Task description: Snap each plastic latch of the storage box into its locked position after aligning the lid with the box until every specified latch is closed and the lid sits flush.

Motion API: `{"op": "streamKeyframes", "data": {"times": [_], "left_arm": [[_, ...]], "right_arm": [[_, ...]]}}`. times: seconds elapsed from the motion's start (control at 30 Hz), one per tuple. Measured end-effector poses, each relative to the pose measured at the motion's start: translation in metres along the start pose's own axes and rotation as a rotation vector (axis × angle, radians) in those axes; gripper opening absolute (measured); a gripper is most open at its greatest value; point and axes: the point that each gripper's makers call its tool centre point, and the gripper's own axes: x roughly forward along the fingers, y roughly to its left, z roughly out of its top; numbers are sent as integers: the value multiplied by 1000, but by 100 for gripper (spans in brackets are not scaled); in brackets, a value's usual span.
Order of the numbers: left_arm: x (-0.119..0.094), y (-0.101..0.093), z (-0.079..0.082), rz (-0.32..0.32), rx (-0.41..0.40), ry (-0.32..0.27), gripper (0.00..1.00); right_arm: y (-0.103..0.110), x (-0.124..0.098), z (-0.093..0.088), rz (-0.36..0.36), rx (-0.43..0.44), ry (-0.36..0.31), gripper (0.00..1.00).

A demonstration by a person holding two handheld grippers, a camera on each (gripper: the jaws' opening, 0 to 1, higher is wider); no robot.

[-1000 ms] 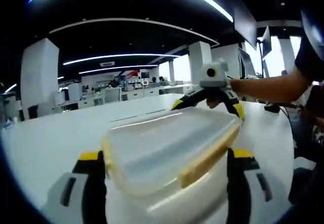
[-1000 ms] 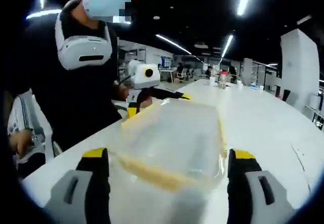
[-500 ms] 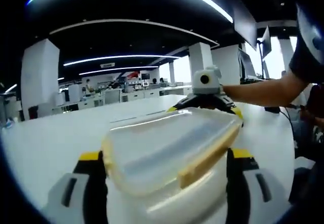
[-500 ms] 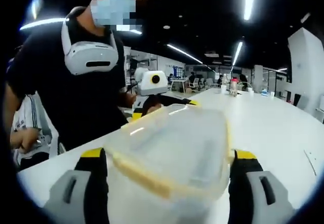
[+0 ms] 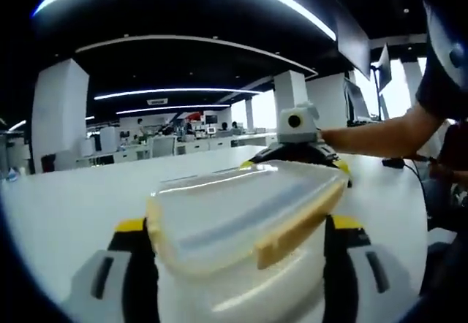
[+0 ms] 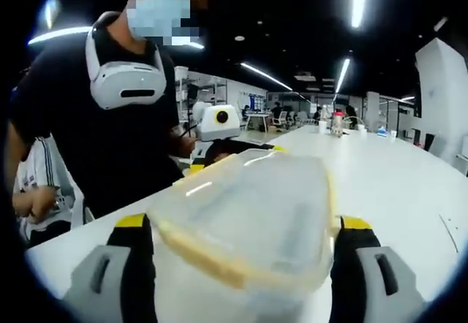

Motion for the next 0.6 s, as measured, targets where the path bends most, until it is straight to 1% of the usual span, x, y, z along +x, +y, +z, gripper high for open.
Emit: {"op": "streamKeyframes", "data": {"times": [0.07,0.2,0.23,0.27,0.33,0.43,0.57,0.6], "left_arm": [[0,0,0,1,0,-2,94],[3,-4,0,23,-4,-6,100],[4,-4,0,25,-3,-8,100],[2,-2,0,25,6,-40,100],[3,-2,1,15,10,-35,100],[4,0,1,0,10,-38,100],[4,1,-5,-1,79,-11,100],[8,-2,-8,6,150,4,100]], "right_arm": [[0,0,0,1,0,0,100],[1,2,1,4,2,3,100],[1,2,1,3,2,5,100],[0,1,0,1,4,12,100],[1,1,0,-5,3,11,100],[2,2,0,-18,4,-12,100],[2,4,2,-26,0,-38,100],[2,4,2,-25,-1,-41,100]]}}
